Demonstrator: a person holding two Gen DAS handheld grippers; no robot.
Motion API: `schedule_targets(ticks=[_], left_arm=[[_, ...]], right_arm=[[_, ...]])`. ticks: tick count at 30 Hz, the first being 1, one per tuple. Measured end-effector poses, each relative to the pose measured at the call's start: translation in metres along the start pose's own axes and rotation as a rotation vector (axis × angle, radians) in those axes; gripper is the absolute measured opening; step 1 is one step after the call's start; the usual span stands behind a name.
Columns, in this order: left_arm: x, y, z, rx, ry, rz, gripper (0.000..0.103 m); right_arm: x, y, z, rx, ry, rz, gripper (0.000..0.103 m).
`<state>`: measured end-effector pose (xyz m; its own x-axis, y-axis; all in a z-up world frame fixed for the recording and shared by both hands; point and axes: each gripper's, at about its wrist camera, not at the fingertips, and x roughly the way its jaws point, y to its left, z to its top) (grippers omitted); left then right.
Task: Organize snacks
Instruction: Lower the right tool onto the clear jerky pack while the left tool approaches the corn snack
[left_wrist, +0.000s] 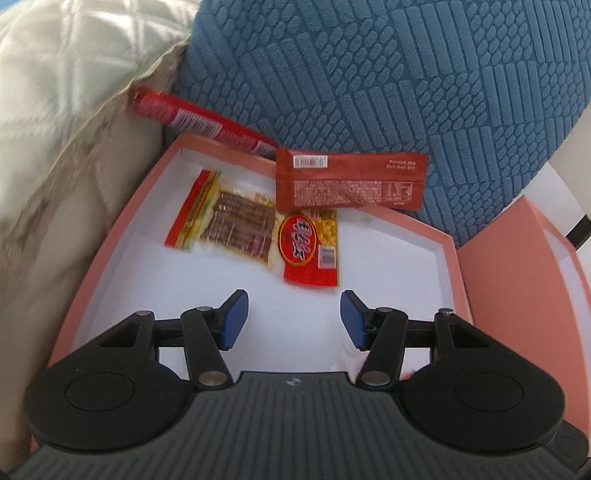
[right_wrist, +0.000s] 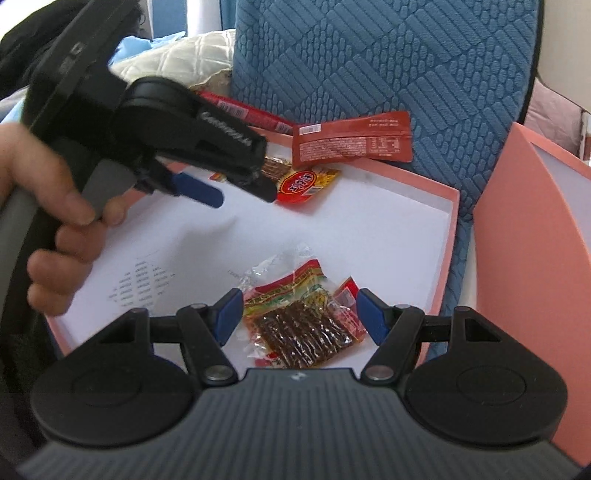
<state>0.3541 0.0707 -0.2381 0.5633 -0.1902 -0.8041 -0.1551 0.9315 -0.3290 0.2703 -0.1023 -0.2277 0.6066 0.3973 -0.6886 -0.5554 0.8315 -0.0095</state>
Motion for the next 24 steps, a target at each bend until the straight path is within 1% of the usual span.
schedule_targets(ticks=[5,8,11,14,18,19,21,22,24], left_arm=[[0.012,-0.004,0.005,0.05,0.017,0.029,0.062],[0.016,-0.005,0.01,0.059,0.02,0.028,0.063],[0.019,-0.007,0.014,0.074,0.016,0.04,0.066],[0.024,-0.008,0.019,0.084,0.024,0.048,0.066],[0.027,-0.009,0.023,0.09,0.038,0.057,0.067],[0.028,-0.009,0.023,0.094,0.039,0.06,0.068],[0.028,-0.01,0.024,0.097,0.039,0.07,0.073],[0.028,-0.009,0.024,0.097,0.034,0.075,0.078],[0.028,-0.009,0.024,0.098,0.027,0.085,0.081]], right_arm=[[0.013,0.0,0.001,-0.025,0.038,-0.023,0.07],[0.018,-0.001,0.004,-0.027,0.047,-0.03,0.07],[0.02,-0.004,0.005,-0.025,0.057,-0.029,0.083],[0.023,-0.007,0.006,-0.022,0.068,-0.019,0.083],[0.034,-0.009,0.006,-0.034,0.121,-0.019,0.084],[0.035,-0.011,0.007,-0.035,0.128,-0.012,0.085],[0.038,-0.013,0.008,-0.019,0.143,0.005,0.092],[0.04,-0.013,0.008,-0.018,0.153,0.016,0.092],[0.043,-0.011,0.008,-0.043,0.161,0.021,0.092]])
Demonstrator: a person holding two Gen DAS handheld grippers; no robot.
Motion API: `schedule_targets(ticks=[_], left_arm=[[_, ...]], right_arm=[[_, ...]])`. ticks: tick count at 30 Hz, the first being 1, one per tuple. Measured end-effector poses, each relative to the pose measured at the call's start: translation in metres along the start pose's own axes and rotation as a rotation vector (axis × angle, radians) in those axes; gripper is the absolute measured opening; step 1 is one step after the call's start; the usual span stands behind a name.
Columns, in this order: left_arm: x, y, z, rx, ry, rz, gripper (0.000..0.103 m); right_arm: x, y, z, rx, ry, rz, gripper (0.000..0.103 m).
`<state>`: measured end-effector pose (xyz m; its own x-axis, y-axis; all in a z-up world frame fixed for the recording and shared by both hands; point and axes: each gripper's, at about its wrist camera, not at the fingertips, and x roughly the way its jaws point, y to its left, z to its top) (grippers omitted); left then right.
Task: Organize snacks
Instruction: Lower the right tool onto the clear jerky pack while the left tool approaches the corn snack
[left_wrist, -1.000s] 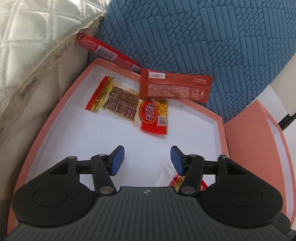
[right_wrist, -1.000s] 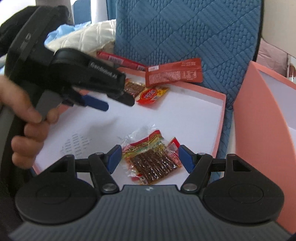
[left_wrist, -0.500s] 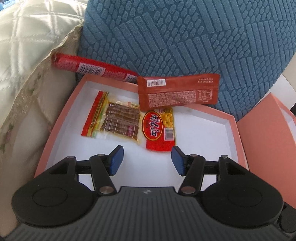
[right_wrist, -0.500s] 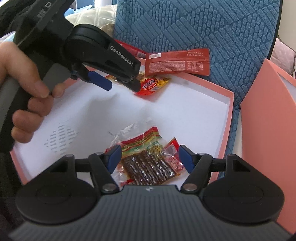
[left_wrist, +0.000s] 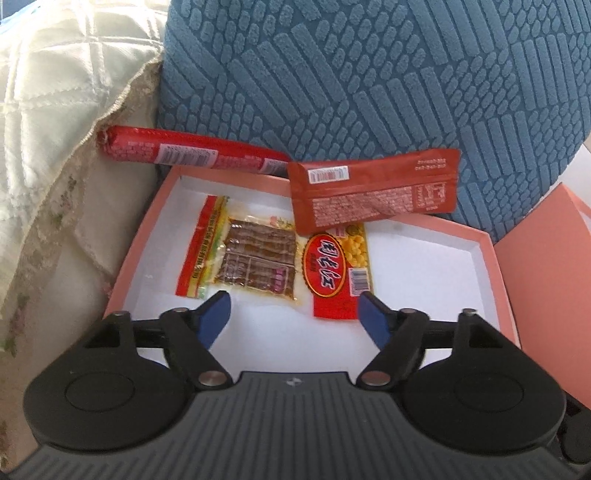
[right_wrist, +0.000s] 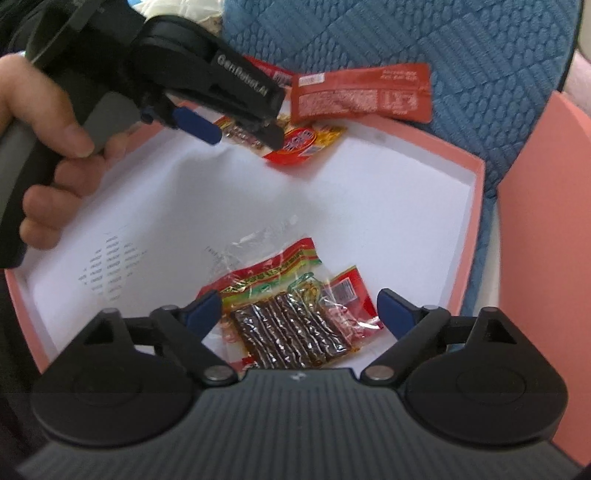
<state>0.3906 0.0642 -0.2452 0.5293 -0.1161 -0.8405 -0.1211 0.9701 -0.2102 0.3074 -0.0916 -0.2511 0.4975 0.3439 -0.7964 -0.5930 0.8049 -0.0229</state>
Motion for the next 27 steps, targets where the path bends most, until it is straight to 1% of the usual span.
schedule_targets(ticks=[3,7,9,12,15,17,18,21,22,23,25,27], left_arm=[[0.001,0.001,0.0,-0.001,0.002,0.008,0.083],[0.001,0.004,0.001,-0.013,0.004,-0.003,0.086],[0.004,0.004,0.004,-0.004,0.011,-0.005,0.087],[0.01,0.002,0.008,0.047,0.03,-0.004,0.087],[0.016,0.003,0.012,0.087,0.029,0.012,0.087],[0.02,0.007,0.015,0.086,0.03,0.011,0.087],[0.021,0.009,0.016,0.08,0.028,0.007,0.087],[0.023,0.014,0.018,0.069,0.019,0.009,0.087],[0.024,0.016,0.019,0.064,0.018,0.009,0.087],[0.026,0.017,0.019,0.058,0.02,0.01,0.087],[0.027,0.019,0.02,0.065,0.011,0.012,0.087],[0.03,0.018,0.021,0.076,0.008,0.02,0.088]], right_arm=[[0.0,0.003,0.003,-0.035,-0.013,0.014,0.092],[-0.006,-0.001,0.007,-0.019,-0.044,0.059,0.092],[-0.009,0.0,0.008,-0.025,-0.057,0.081,0.092],[-0.007,0.005,0.006,-0.059,-0.039,0.103,0.092],[-0.003,0.015,0.001,-0.139,-0.01,0.083,0.092],[0.001,0.022,-0.004,-0.192,0.016,0.063,0.093],[0.001,0.022,-0.005,-0.188,0.01,0.06,0.093],[0.004,0.015,-0.003,-0.126,0.038,0.09,0.092],[0.005,0.013,-0.003,-0.099,0.045,0.106,0.091],[0.004,0.013,-0.002,-0.099,0.04,0.1,0.085],[0.003,0.015,-0.001,-0.1,0.038,0.108,0.08],[0.002,0.015,0.001,-0.093,0.028,0.106,0.067]])
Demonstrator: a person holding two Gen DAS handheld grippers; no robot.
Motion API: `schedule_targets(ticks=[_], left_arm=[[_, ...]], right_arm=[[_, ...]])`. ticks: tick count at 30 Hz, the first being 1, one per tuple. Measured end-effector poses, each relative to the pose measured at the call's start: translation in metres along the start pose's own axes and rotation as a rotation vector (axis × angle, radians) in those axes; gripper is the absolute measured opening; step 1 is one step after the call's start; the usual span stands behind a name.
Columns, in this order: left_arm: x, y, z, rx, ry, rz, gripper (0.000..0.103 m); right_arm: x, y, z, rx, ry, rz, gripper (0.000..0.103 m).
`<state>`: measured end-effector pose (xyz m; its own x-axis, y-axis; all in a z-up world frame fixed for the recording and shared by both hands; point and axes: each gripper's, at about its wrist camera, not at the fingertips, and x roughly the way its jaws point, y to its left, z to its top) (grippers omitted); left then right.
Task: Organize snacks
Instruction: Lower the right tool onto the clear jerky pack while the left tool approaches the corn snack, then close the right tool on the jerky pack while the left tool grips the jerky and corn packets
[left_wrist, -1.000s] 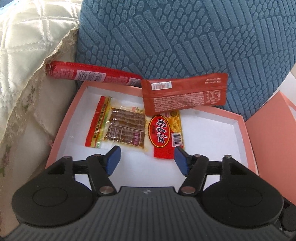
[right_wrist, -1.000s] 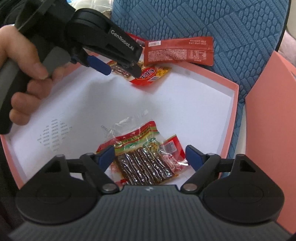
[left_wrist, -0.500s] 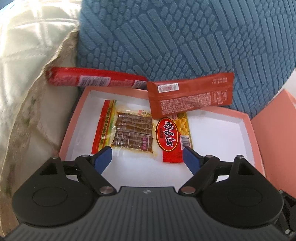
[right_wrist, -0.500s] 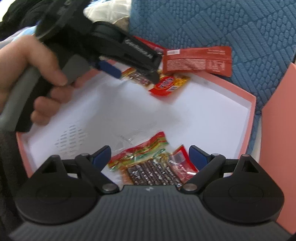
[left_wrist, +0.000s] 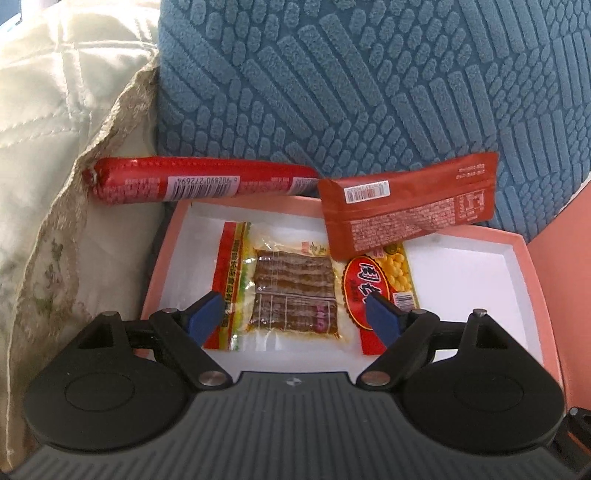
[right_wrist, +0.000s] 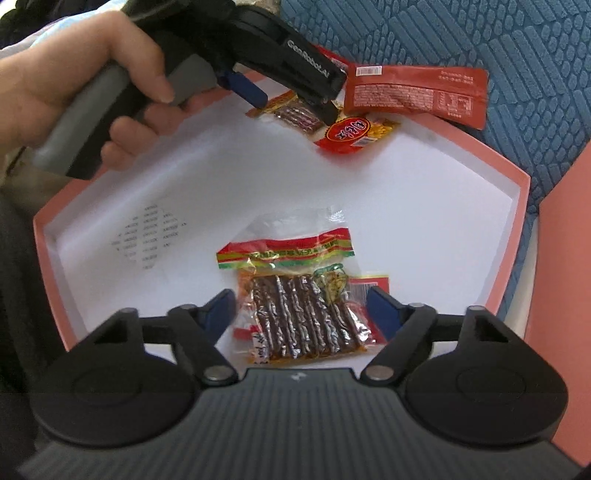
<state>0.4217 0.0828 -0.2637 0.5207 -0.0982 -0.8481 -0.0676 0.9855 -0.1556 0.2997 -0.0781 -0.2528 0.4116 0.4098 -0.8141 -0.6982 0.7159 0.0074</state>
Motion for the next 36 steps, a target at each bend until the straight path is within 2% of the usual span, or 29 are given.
schedule_targets(ticks=[1,3,7,13,15,17,20,28,36], left_arm=[[0.001,0.0,0.0,0.006,-0.003,0.004,0.089],[0.005,-0.002,0.002,0.019,-0.008,0.019,0.091],[0.012,-0.004,0.004,0.028,-0.029,0.038,0.094],[0.024,-0.017,0.002,0.098,-0.045,0.089,0.093],[0.023,-0.021,0.0,0.12,-0.052,0.104,0.088],[0.022,-0.02,0.001,0.112,-0.06,0.11,0.073],[0.017,-0.018,0.001,0.095,-0.065,0.083,0.061],[0.005,-0.01,-0.008,0.078,-0.058,0.063,0.056],[-0.018,-0.004,-0.022,0.011,-0.043,0.04,0.055]], right_arm=[[-0.001,0.0,0.0,0.008,-0.001,0.002,0.066],[-0.002,-0.001,0.002,0.025,-0.012,0.013,0.057],[-0.004,-0.002,0.003,0.04,-0.028,-0.023,0.056],[-0.003,-0.013,0.008,0.099,-0.058,-0.09,0.056],[-0.004,-0.018,0.01,0.122,-0.071,-0.108,0.056],[-0.006,-0.021,0.012,0.14,-0.085,-0.116,0.056],[-0.008,-0.024,0.012,0.157,-0.091,-0.129,0.056],[-0.011,-0.029,0.012,0.174,-0.101,-0.142,0.056],[-0.018,-0.031,0.011,0.198,-0.118,-0.154,0.056]])
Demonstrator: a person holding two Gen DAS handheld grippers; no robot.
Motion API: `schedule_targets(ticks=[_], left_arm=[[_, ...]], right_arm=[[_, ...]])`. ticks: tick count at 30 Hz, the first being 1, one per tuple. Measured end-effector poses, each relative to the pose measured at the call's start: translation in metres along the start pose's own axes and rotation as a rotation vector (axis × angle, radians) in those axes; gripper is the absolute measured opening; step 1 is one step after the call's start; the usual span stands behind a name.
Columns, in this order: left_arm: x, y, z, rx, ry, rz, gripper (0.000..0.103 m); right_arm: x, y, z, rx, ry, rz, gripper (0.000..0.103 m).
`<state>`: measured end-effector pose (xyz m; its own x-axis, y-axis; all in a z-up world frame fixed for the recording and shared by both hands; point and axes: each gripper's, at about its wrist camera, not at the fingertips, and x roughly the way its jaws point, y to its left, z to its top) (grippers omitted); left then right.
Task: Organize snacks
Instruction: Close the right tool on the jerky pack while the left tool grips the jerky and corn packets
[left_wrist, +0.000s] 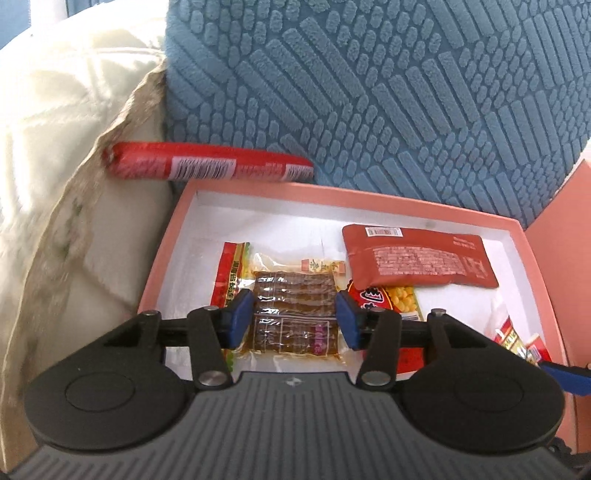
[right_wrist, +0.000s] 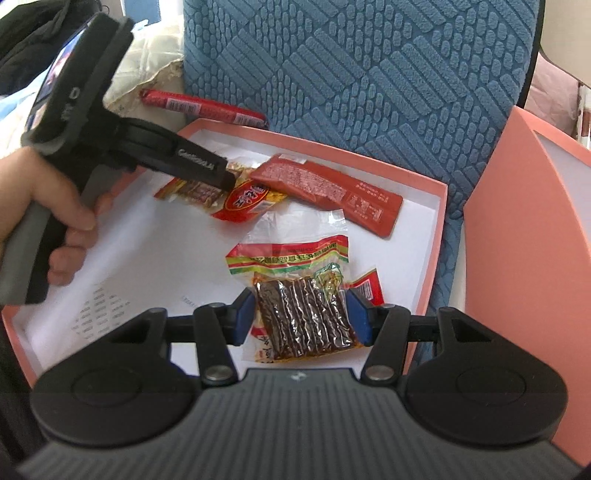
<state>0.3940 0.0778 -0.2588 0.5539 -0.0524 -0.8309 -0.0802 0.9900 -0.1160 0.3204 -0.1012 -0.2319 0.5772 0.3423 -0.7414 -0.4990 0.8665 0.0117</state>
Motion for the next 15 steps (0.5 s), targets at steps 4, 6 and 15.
schedule_targets(ticks=[4,6,15], left_arm=[[-0.011,0.002,-0.012,-0.033,-0.001,-0.001,0.055],[-0.019,0.002,-0.018,-0.056,-0.004,-0.006,0.055],[-0.054,0.003,-0.038,-0.118,-0.053,-0.012,0.054]], right_arm=[[-0.009,0.001,-0.004,0.015,-0.018,-0.005,0.056],[-0.013,0.001,-0.006,0.024,-0.03,-0.008,0.056],[-0.026,0.005,-0.016,0.054,-0.062,-0.021,0.056]])
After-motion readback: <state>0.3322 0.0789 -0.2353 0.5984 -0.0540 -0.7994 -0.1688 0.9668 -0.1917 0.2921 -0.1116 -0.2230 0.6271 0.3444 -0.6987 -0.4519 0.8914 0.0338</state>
